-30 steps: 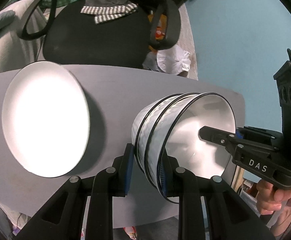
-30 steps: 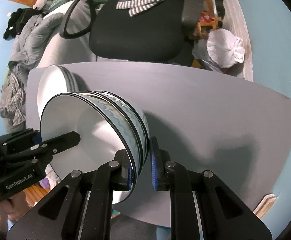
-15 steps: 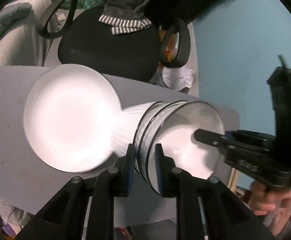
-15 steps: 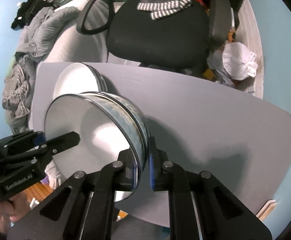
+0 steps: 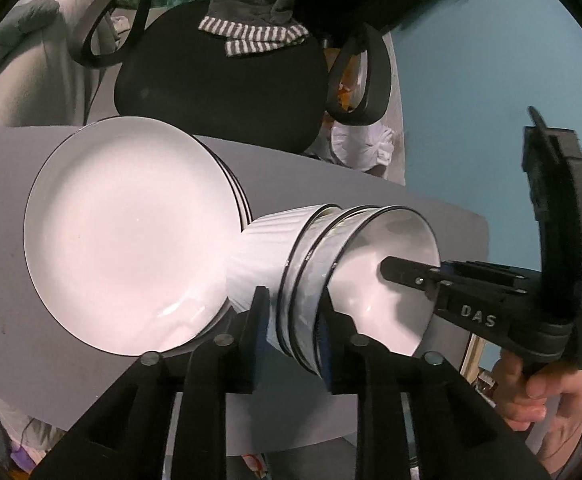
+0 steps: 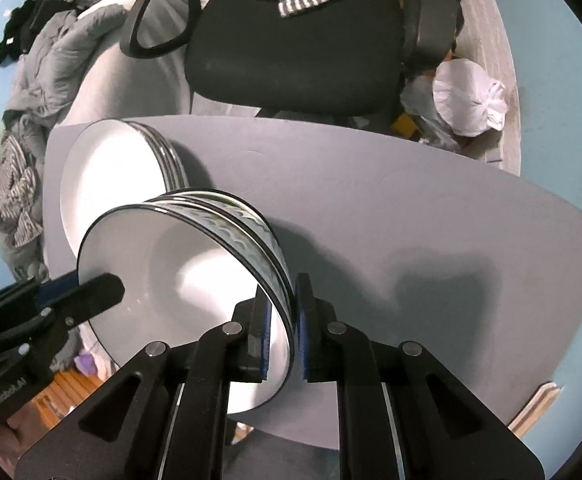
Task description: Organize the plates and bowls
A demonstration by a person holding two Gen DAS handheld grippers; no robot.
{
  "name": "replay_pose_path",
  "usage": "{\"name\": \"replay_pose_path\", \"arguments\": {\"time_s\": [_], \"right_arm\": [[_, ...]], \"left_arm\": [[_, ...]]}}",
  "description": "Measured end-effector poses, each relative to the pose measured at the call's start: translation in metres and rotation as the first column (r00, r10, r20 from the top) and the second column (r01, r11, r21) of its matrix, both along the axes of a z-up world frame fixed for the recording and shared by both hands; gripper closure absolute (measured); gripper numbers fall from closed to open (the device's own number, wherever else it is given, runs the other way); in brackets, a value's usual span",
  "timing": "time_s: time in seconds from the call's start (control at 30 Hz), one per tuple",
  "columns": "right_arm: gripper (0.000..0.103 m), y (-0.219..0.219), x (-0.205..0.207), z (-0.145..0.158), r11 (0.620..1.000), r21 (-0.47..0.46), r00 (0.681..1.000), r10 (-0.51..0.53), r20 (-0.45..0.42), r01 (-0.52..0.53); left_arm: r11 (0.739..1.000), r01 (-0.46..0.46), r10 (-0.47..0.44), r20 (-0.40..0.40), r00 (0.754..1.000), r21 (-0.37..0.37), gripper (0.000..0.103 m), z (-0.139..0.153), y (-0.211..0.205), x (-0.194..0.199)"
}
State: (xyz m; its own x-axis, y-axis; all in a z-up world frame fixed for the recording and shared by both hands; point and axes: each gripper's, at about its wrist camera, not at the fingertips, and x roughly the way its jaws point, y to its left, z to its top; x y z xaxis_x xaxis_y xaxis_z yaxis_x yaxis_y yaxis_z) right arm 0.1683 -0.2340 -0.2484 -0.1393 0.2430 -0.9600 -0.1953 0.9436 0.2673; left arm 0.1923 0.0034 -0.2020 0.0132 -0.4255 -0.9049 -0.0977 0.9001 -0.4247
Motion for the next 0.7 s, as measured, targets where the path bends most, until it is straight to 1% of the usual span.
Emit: {"name": "replay_pose_path", "arguments": {"time_s": [0.03,0.1,0.13,0.2,0.27,0.37,0.47,0.63,0.7], "right_arm": [[0.091,0.001,0.000,0.001,1.000,0.001,1.000,-0.004,0.001,0.004],[0.091,0.000,0.001,0.002,1.000,0.009,1.000,-0.014,-0.001,0.014],[0.091,-0.001,0.002,0.001,1.000,0.015,1.000,-0.021,-0.005,0.021],[0.091,-0.001,0.002,-0.001,0.999,0.020,0.999,-0.031,-0.010,0.031],[0.090,-0.002,0.001,-0.005,0.999,0.022,0.999,-0.035,-0.014,0.035],[0.090,-0.006,0.002,-0.007,0.998,0.033,0.999,-0.047,-0.023,0.048],[0.090,-0.008,0.002,-0.009,0.997,0.042,0.998,-0.057,-0.031,0.059],[0.090,-0.009,0.001,-0.009,0.997,0.051,0.998,-0.054,-0.030,0.056],[0.090,-0.010,0.001,-0.009,0.997,0.053,0.998,-0.052,-0.029,0.054]], "left_arm": [[1.000,-0.008,0.008,-0.006,1.000,-0.006,0.073,-0.001,0.003,0.000],[1.000,-0.028,0.027,-0.019,0.999,-0.015,0.065,-0.005,0.007,0.000],[0.999,-0.028,0.028,-0.022,0.999,-0.016,0.063,-0.007,0.007,0.000],[1.000,-0.013,0.012,-0.020,1.000,-0.009,0.054,-0.009,0.006,-0.001],[1.000,-0.004,0.004,-0.018,1.000,0.000,0.047,-0.010,0.005,-0.003],[1.000,0.000,0.000,-0.021,1.000,-0.002,0.046,-0.011,0.003,-0.003],[1.000,0.012,-0.012,-0.012,1.000,0.013,0.046,-0.010,0.001,-0.002],[1.000,-0.015,0.015,-0.031,0.999,0.005,0.044,-0.013,0.004,-0.003],[1.000,-0.025,0.025,-0.032,0.999,0.008,0.041,-0.013,0.006,-0.004]]}}
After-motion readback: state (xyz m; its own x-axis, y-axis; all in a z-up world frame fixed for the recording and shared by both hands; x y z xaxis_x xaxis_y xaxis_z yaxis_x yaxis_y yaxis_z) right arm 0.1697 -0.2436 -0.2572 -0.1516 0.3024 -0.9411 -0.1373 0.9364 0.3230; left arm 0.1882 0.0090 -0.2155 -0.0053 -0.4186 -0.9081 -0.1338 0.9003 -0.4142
